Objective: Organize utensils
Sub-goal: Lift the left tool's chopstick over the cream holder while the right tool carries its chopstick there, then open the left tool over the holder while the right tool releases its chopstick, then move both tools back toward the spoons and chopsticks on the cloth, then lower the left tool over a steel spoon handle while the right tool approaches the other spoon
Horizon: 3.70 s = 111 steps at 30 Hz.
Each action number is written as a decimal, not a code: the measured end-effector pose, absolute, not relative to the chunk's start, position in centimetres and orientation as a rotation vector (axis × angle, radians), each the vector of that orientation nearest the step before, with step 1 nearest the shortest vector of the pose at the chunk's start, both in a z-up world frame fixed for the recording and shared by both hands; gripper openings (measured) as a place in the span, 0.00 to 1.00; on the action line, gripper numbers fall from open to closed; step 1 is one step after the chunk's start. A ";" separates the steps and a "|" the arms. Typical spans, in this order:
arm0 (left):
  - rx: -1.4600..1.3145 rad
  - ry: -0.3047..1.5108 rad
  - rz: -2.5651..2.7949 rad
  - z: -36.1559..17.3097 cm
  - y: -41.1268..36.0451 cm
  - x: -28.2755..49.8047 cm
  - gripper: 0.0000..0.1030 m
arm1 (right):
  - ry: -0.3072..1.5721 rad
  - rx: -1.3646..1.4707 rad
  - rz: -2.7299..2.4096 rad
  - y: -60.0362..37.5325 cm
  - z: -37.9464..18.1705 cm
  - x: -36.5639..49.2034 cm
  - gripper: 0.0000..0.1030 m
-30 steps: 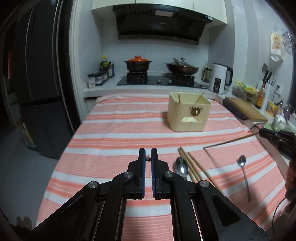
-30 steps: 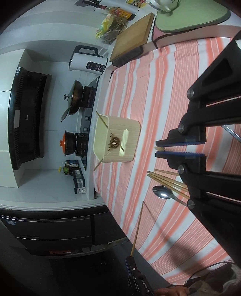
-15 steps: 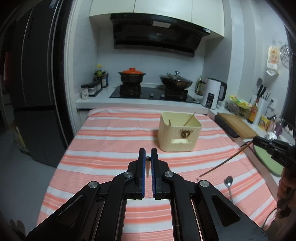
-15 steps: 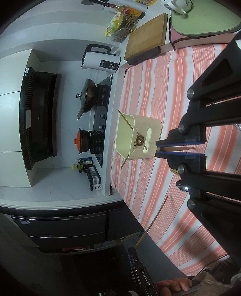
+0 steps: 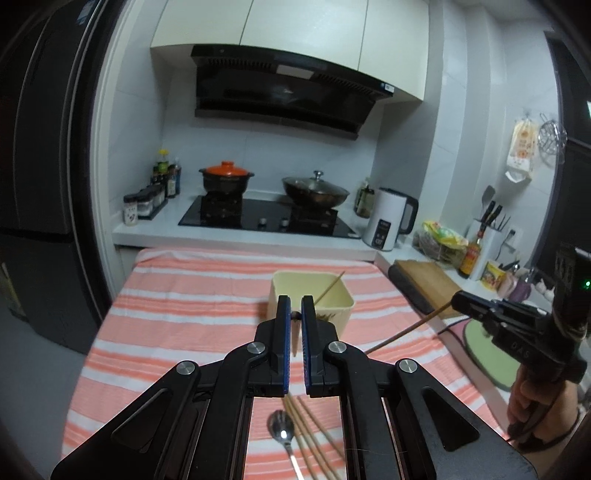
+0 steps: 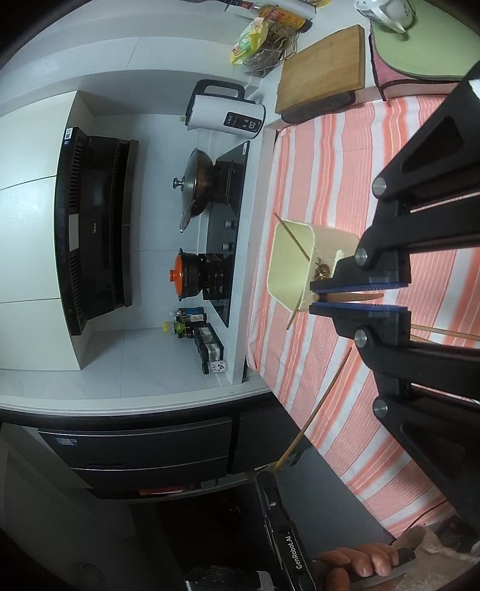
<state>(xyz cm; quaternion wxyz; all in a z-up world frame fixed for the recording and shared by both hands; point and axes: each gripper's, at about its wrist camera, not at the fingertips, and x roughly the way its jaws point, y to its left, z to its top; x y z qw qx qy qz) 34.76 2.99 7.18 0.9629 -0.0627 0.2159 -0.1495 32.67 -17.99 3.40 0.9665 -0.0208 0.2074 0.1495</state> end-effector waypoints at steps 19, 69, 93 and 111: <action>-0.142 0.649 -0.311 7.3 -4.1 54.2 0.03 | 0.534 -0.065 0.228 -18.6 6.4 49.4 0.05; 0.020 0.825 -0.110 -10.9 3.4 29.7 0.88 | 0.574 -0.134 0.234 -19.1 -8.6 28.9 0.61; -0.021 0.895 -0.132 -17.4 0.3 31.7 0.88 | 0.823 0.039 0.050 -25.2 -19.2 25.7 0.61; 0.058 0.927 -0.062 -20.7 -2.1 36.9 0.88 | 0.924 -0.003 0.038 -23.5 -21.2 30.4 0.61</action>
